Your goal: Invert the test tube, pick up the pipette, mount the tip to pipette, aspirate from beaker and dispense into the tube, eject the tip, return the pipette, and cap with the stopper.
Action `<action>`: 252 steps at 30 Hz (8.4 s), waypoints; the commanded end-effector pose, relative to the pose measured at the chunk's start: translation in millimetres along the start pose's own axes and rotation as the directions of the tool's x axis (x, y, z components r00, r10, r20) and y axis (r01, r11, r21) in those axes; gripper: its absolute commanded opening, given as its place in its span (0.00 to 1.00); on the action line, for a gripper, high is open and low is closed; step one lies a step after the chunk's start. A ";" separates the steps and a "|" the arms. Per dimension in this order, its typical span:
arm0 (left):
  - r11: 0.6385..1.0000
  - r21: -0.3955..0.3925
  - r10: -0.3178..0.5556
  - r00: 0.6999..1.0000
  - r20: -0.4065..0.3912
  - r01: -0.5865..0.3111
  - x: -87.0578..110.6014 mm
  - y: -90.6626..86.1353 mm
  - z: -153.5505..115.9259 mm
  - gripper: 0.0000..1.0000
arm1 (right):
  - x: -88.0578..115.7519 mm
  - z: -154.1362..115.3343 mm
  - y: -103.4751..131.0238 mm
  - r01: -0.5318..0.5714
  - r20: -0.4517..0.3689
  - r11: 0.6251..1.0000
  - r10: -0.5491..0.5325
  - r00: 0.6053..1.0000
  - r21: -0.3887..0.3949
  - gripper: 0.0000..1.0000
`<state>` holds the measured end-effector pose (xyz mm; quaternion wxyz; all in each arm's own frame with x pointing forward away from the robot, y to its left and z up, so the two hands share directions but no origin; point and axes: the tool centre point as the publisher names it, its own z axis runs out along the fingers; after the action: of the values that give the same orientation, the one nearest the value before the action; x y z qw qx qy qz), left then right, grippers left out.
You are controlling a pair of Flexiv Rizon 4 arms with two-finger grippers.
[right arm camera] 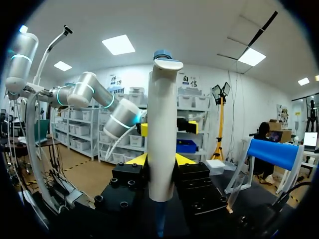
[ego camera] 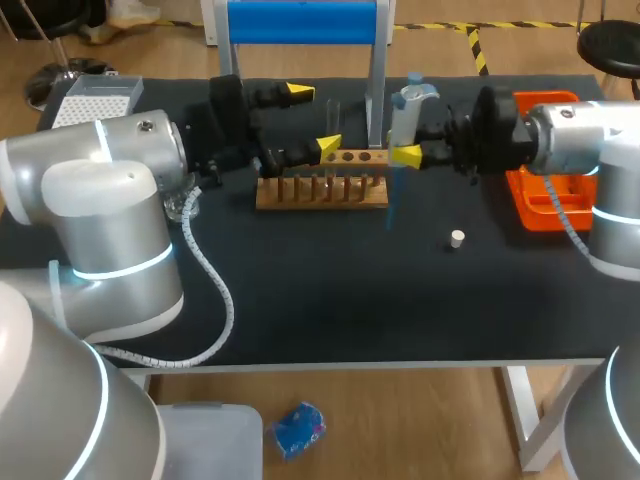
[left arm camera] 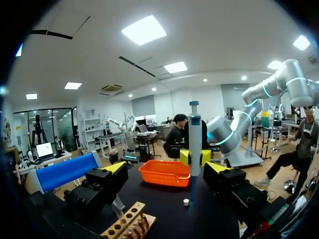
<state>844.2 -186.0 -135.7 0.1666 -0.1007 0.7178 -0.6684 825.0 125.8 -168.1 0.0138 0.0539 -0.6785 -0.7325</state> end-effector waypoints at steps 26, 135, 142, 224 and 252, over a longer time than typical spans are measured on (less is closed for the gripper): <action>0.987 -0.119 0.110 0.994 0.025 -0.106 -6.7 -52.0 117.6 1.00 | -13.3 -176.7 61.0 0.045 0.204 0.999 -0.047 0.978 0.015 0.00; 0.990 -0.072 -0.133 0.972 -0.195 0.121 34.7 -119.1 318.6 0.00 | -105.3 -311.1 18.4 -0.019 0.240 1.000 0.019 0.971 -0.001 0.00; 0.990 -0.072 -0.133 0.972 -0.195 0.121 34.7 -119.1 318.6 0.00 | -105.3 -311.1 18.4 -0.019 0.240 1.000 0.019 0.971 -0.001 0.00; 0.973 0.184 -0.085 0.954 -0.287 0.142 43.0 -83.5 409.2 0.00 | -105.3 -311.1 18.4 -0.019 0.240 1.000 0.019 0.971 -0.001 0.00; 0.983 0.131 -0.095 0.963 -0.253 0.131 39.6 -85.4 398.3 0.00 | -105.3 -311.1 18.4 -0.019 0.240 1.000 0.019 0.971 -0.001 0.00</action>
<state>956.5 -582.4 -77.1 0.0191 -0.0283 0.7344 -0.6779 957.6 -173.6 -170.3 -0.0635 -0.0432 -0.6746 -0.7341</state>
